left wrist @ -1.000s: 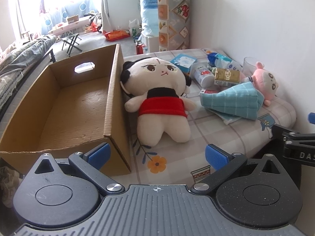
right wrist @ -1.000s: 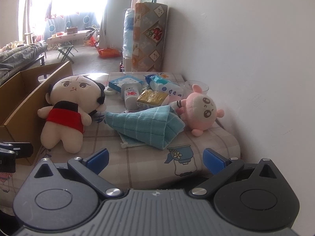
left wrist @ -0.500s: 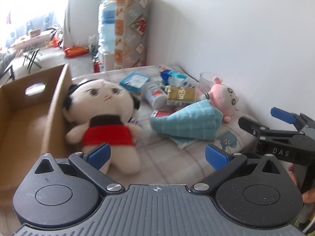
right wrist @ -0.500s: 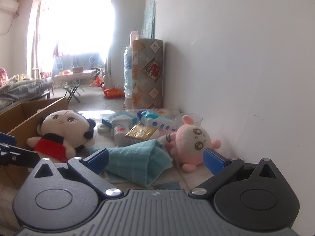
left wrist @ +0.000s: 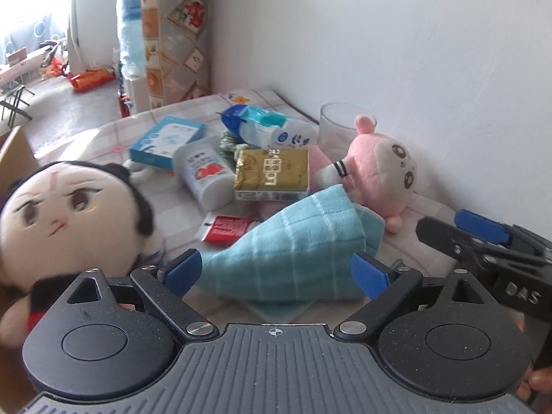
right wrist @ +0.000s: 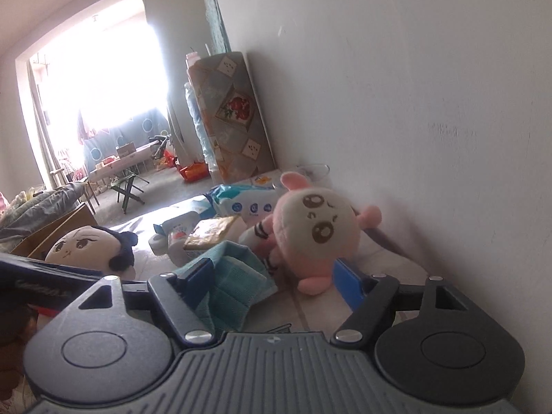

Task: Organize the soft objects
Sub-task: 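Grasp the teal towel with the left tool while the right tool grasps the pink bunny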

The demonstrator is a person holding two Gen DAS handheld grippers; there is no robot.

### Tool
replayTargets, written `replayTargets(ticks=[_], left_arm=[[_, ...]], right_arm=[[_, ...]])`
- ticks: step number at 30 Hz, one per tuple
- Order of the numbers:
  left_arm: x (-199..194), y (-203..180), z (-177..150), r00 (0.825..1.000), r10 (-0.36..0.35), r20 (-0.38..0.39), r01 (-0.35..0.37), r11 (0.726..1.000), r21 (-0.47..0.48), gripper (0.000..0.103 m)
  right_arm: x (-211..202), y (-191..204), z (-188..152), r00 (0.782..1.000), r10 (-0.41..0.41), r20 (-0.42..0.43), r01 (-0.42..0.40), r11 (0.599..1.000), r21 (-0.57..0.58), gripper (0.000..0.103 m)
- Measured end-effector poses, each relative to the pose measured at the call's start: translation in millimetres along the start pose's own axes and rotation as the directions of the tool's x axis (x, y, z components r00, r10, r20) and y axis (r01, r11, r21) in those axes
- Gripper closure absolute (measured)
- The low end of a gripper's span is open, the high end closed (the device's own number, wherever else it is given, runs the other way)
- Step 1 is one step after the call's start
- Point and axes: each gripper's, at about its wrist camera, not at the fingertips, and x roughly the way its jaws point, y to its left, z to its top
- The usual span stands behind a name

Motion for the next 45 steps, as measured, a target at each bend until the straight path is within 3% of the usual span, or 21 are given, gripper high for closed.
replayTargets(ticks=[8,14,16,20,21,24,27,32,35,37,42,45], left_arm=[[45.6,-13.5,11.0,0.996,0.03,-0.088,-0.026,0.998,0.057,0.009],[62.0,-13.6,6.3,0.987,0.051,-0.153,-0.047,0.998,0.03,0.035],[57.6,-14.9,3.2,0.988,0.051,-0.146,-0.047,0.998,0.028,0.051],[48.4,-16.7,-2.1,0.987,0.057,-0.149,-0.054,0.998,0.025,0.072],[44.9,-16.6,-2.9,0.987,0.057,-0.153,-0.055,0.998,0.022,0.075],[33.0,-14.8,-7.3,0.985,0.058,-0.161,-0.057,0.998,0.014,0.078],[25.3,-12.3,-13.3,0.984,0.071,-0.163,-0.069,0.997,0.015,0.078],[19.7,-7.0,-18.9,0.984,0.084,-0.154,-0.082,0.996,0.019,0.074],[18.3,-7.2,-16.5,0.988,0.081,-0.129,-0.078,0.996,0.031,0.053],[18.0,-7.3,-13.8,0.991,0.078,-0.112,-0.074,0.997,0.033,0.033],[24.1,-8.8,-5.6,0.995,0.027,-0.097,-0.024,0.999,0.029,0.016],[37.5,-12.7,-3.3,0.992,0.014,-0.124,-0.009,0.999,0.041,0.015]], right_arm=[[8.8,-8.7,-2.2,1.0,-0.009,-0.01,0.009,0.999,0.042,0.024],[5.4,-9.3,0.7,1.0,-0.024,-0.004,0.024,0.999,0.037,0.024],[2.2,-11.2,3.0,1.0,-0.029,0.0,0.029,0.999,0.037,0.024],[-2.1,-14.1,10.1,0.999,-0.031,0.015,0.03,0.999,0.04,0.023],[-0.7,-15.2,13.6,0.999,-0.027,0.021,0.026,0.999,0.045,0.021],[11.1,-20.1,26.2,0.999,-0.011,0.046,0.008,0.998,0.059,0.002],[34.7,-20.1,37.0,0.998,-0.013,0.054,0.01,0.999,0.044,0.0],[87.6,-21.5,42.5,0.998,-0.069,-0.01,0.069,0.997,0.018,0.0],[107.0,-24.2,41.2,0.996,-0.077,-0.042,0.078,0.997,0.015,0.0],[115.1,-26.4,40.5,0.996,-0.065,-0.063,0.066,0.997,0.028,0.0],[122.2,-36.1,38.2,0.995,-0.035,-0.09,0.042,0.996,0.079,0.007],[122.6,-40.4,35.6,0.996,-0.019,-0.093,0.028,0.995,0.098,0.008]])
